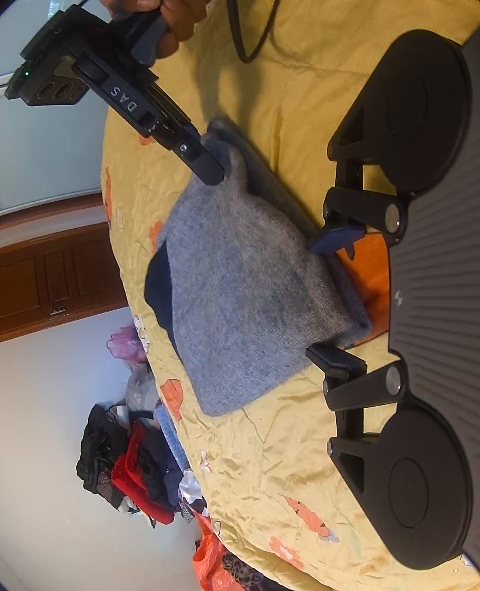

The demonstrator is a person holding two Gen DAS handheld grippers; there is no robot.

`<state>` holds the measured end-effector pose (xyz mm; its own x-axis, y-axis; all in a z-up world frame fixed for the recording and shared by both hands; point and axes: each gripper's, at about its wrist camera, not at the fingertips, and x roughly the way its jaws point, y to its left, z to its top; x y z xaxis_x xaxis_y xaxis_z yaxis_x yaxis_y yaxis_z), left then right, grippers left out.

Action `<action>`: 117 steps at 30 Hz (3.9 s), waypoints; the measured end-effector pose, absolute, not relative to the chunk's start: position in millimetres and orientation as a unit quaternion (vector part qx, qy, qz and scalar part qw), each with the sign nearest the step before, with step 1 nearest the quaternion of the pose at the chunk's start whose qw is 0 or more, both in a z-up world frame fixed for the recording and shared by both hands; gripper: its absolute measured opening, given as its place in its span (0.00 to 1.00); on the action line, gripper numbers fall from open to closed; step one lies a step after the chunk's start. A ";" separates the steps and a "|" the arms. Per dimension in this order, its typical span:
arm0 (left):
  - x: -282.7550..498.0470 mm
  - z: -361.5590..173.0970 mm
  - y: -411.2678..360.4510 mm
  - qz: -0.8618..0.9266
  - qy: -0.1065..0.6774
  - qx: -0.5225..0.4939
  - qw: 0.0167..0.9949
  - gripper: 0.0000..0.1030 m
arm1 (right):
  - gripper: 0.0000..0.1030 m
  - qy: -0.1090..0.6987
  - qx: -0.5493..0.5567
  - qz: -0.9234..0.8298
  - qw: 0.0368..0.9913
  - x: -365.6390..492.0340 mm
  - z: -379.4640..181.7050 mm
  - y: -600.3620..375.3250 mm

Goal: Fold small clothes

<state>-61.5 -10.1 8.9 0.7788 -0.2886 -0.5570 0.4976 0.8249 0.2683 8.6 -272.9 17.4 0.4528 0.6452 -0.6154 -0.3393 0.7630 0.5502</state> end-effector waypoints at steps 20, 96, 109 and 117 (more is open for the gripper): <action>-61.4 15.0 8.4 -0.154 0.273 0.191 0.930 0.09 | 0.18 0.446 0.182 0.285 0.829 1.4 23.1 -285.1; 34.4 -7.2 67.9 -0.227 0.451 -0.296 0.811 0.17 | 0.60 0.454 0.320 0.303 0.774 27.9 -3.5 -284.4; -26.4 28.4 63.6 -0.234 0.436 -0.196 0.846 0.13 | 0.25 0.464 0.323 0.354 0.745 -11.9 6.7 -291.0; -30.7 11.3 82.4 -0.274 0.448 -0.260 0.810 0.91 | 0.75 0.461 0.356 0.321 0.747 -32.3 0.4 -310.9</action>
